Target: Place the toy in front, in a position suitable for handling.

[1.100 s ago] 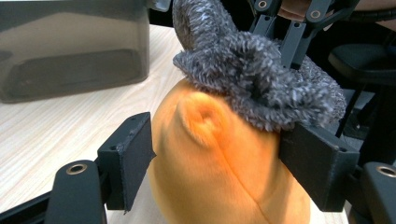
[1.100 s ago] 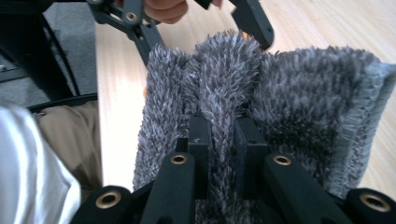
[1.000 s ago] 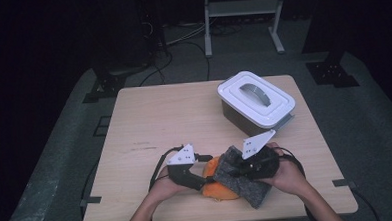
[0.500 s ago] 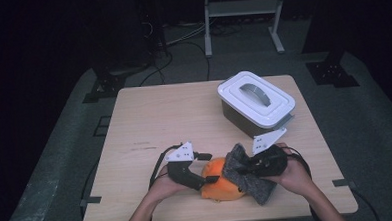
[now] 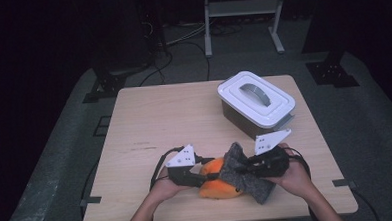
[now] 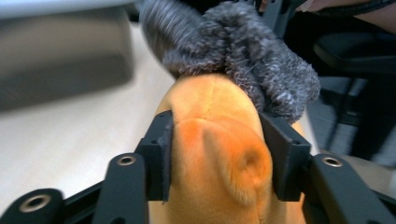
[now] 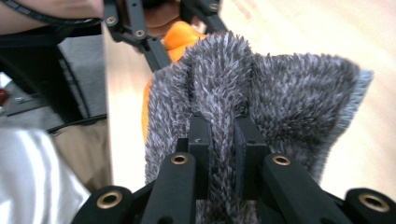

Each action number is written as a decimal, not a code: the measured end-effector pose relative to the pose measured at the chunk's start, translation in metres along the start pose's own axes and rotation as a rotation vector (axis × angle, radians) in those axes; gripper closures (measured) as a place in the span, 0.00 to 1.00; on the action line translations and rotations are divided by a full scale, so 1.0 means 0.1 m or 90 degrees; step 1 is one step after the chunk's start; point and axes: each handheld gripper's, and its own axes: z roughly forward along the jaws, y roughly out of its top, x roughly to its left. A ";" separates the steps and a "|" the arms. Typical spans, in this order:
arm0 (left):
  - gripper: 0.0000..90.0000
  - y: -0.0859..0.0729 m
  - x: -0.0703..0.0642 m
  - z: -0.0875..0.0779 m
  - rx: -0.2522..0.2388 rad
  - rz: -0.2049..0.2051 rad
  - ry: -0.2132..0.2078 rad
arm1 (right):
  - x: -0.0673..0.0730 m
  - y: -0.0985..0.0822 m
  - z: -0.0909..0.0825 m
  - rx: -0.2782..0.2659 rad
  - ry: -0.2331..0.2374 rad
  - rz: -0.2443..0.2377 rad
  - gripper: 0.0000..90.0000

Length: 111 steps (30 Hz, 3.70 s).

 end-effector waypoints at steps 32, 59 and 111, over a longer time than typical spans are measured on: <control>0.47 -0.32 0.22 -0.31 0.036 -0.045 -0.037 | -0.21 -0.17 0.23 -0.003 0.008 0.045 0.88; 0.24 -0.15 0.19 -0.11 0.021 -0.063 0.018 | -0.27 -0.10 0.20 -0.044 0.006 0.059 0.88; 0.26 -0.08 0.13 -0.17 0.056 -0.047 -0.012 | -0.01 0.14 0.20 0.026 -0.011 -0.034 0.87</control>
